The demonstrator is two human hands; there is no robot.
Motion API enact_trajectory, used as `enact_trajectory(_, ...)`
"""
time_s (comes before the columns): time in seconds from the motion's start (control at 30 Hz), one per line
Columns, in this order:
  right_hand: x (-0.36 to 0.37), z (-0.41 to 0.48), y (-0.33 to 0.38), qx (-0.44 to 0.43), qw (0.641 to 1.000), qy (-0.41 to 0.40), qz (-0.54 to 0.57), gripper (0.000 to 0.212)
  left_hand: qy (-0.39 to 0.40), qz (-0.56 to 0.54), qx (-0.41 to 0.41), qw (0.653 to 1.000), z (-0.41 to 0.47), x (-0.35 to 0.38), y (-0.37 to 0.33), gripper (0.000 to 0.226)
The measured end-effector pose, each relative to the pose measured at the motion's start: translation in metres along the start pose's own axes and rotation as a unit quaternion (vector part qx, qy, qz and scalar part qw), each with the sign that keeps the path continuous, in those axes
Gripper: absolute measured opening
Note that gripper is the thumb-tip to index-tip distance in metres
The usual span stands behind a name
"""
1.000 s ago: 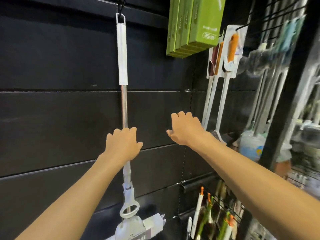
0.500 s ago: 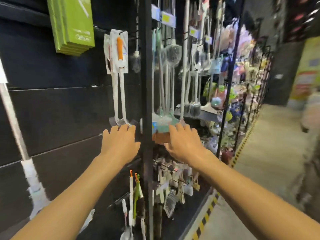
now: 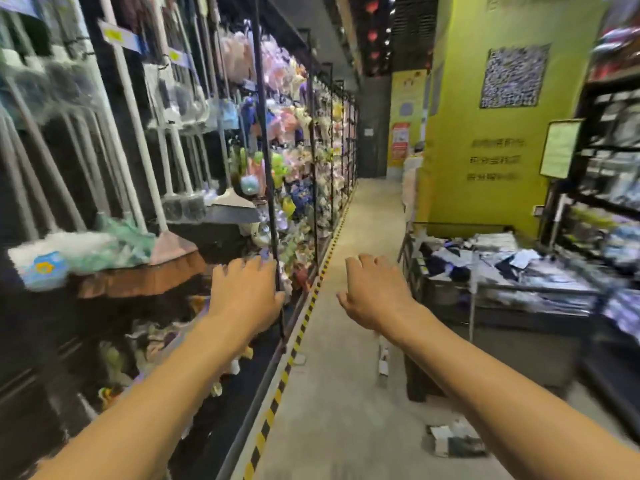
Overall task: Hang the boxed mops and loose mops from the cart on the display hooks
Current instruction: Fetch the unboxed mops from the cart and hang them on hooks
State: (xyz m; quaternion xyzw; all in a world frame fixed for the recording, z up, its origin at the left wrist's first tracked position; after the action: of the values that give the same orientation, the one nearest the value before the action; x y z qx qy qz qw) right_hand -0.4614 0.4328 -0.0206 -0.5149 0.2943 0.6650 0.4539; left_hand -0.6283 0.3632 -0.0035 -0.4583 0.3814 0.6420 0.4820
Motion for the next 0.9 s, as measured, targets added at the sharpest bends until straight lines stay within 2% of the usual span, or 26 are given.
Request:
enact_trajectory(0.43, 0.053, -0.010, -0.265, 0.185, 0.978, 0.075, -0.066, 0.062, 0.036, -0.065, 0.167, 0.983, 0.117, 0.072, -0.263, 0.057)
enact_trajectory(0.77, 0.090, 0.060, -0.410, 0.259, 0.954, 0.110, -0.104, 0.059, 0.051, -0.088, 0.221, 0.970, 0.250, 0.126, -0.399, 0.055)
enact_trajectory(0.9, 0.115, 0.082, -0.452, 0.268, 0.950, 0.117, -0.105, 0.066, 0.070, -0.091, 0.229, 0.967, 0.288, 0.151, -0.439, 0.058)
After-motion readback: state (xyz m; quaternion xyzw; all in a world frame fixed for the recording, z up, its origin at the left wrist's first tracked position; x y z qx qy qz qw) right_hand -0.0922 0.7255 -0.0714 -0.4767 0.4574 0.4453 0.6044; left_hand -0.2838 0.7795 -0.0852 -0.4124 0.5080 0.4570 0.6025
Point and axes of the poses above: each hand's wrist, its own z-axis towards the middle knuckle, its own x-axis out of the palm, y = z × x, the point moved 10 cm from there along z, towards the middle knuckle, and after that the axes turned 4 degrees about -z, right-handed, at the moved point
